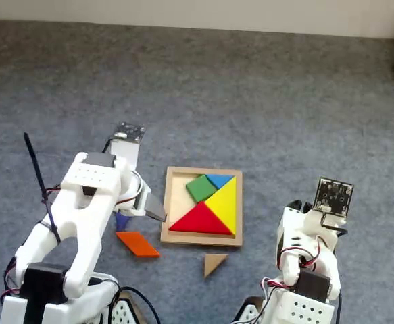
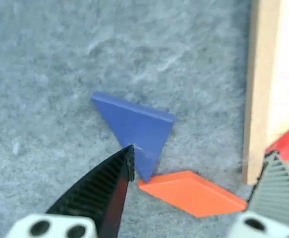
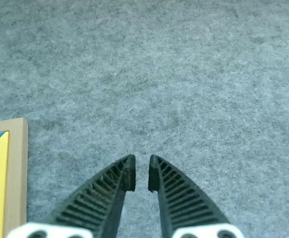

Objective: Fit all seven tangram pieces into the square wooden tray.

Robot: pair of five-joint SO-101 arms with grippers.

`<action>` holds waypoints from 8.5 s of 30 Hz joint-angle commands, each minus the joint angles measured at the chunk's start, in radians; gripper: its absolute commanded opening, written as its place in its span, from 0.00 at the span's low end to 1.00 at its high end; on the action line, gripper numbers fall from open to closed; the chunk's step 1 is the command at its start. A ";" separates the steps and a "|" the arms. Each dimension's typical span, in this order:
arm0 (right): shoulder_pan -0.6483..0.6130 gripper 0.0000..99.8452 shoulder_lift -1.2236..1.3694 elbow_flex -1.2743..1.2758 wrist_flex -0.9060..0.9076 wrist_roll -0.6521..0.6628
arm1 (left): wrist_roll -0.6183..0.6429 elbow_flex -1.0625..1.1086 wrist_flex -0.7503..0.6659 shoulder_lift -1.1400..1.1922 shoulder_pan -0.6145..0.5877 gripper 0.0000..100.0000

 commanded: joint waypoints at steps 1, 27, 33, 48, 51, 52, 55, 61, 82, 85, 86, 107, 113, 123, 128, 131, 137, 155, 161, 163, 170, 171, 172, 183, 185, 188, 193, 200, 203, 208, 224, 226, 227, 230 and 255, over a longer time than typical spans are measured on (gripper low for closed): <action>0.005 0.05 -0.007 0.104 -0.021 -0.011 | 0.041 0.008 -0.058 -0.016 0.010 0.38; 0.005 0.05 -0.007 0.104 -0.019 -0.011 | -0.098 -0.259 0.133 0.343 -0.305 0.26; 0.005 0.05 -0.007 0.104 -0.019 -0.011 | -0.081 -0.323 0.138 0.343 -0.189 0.26; 0.005 0.05 -0.007 0.104 -0.019 -0.011 | -0.041 -0.295 0.101 0.375 -0.186 0.26; 0.005 0.05 -0.007 0.104 -0.019 -0.011 | -0.037 -0.334 0.103 0.430 -0.186 0.26; 0.005 0.05 -0.007 0.104 -0.019 -0.011 | -0.037 -0.351 0.103 0.447 -0.188 0.25; 0.005 0.05 -0.007 0.104 -0.019 -0.011 | -0.035 -0.397 0.103 0.493 -0.189 0.19; 0.005 0.05 -0.007 0.104 -0.019 -0.011 | -0.040 -0.420 0.103 0.513 -0.185 0.07; 0.005 0.05 -0.007 0.104 -0.019 -0.011 | -0.035 -0.458 0.135 0.206 -0.090 0.26; 0.005 0.05 -0.007 0.104 -0.019 -0.011 | -0.032 -0.460 0.081 0.254 -0.090 0.31; 0.005 0.05 -0.007 0.104 -0.019 -0.011 | -0.032 -0.460 0.052 0.278 -0.091 0.30; 0.005 0.05 -0.007 0.104 -0.019 -0.011 | -0.041 -0.837 0.130 0.745 -0.173 0.17; 0.005 0.05 -0.007 0.104 -0.019 -0.011 | -0.041 -0.832 0.143 0.743 -0.127 0.07; 0.005 0.05 -0.007 0.104 -0.019 -0.011 | -0.043 -0.852 0.262 0.596 -0.084 0.06; 0.005 0.05 -0.007 0.104 -0.019 -0.011 | -0.115 -0.851 0.377 0.526 -0.108 0.19; 0.005 0.05 -0.007 0.104 -0.019 -0.011 | -0.133 -0.849 0.428 0.513 -0.136 0.23; 0.005 0.05 -0.007 0.104 -0.019 -0.011 | -0.206 -0.688 0.344 0.512 -0.180 0.23; 0.005 0.05 -0.007 0.104 -0.019 -0.011 | -0.227 -0.498 0.152 0.516 -0.208 0.22; 0.005 0.05 -0.007 0.104 -0.019 -0.011 | -0.227 -0.507 0.158 0.509 -0.176 0.04; 0.005 0.05 -0.007 0.104 -0.019 -0.011 | -0.227 -0.504 0.160 0.507 -0.153 0.02; 0.005 0.05 -0.007 0.104 -0.019 -0.011 | -0.221 -0.496 0.161 0.435 -0.091 0.01; 0.005 0.05 -0.007 0.104 -0.019 -0.011 | -0.221 -0.496 0.175 0.404 -0.082 0.01; 0.005 0.05 -0.007 0.104 -0.019 -0.011 | -0.221 -0.496 0.195 0.371 -0.073 0.01; 0.005 0.05 -0.007 0.104 -0.019 -0.011 | -0.227 -0.498 0.281 0.160 0.168 0.02; 0.005 0.05 -0.007 0.104 -0.019 -0.011 | -0.262 -0.507 0.279 0.170 0.214 0.02; 0.005 0.05 -0.007 0.104 -0.019 -0.011 | -0.446 -0.503 0.224 0.180 0.292 0.01; 0.005 0.05 -0.007 0.104 -0.019 -0.011 | -0.687 -0.501 0.135 0.180 0.371 0.02; 0.005 0.05 -0.007 0.104 -0.019 -0.011 | -0.746 -0.501 0.021 0.182 0.430 0.02; 0.005 0.05 -0.007 0.104 -0.019 -0.011 | -0.743 -0.498 0.002 0.182 0.450 0.02; 0.005 0.05 -0.007 0.104 -0.019 -0.011 | -0.480 -0.507 0.002 0.213 0.466 0.01; 0.005 0.05 -0.007 0.104 -0.019 -0.011 | 0.436 -0.498 -0.094 0.282 0.467 0.00; 0.005 0.05 -0.007 0.104 -0.019 -0.011 | 0.557 -0.496 -0.114 0.286 0.458 0.01; 0.005 0.05 -0.007 0.104 -0.019 -0.011 | 0.615 -0.496 -0.114 0.286 0.450 0.01; 0.005 0.05 -0.007 0.104 -0.019 -0.011 | 0.764 -0.496 -0.110 0.286 0.446 0.01; 0.005 0.05 -0.007 0.104 -0.019 -0.011 | 1.278 -0.446 -0.117 0.286 0.510 0.40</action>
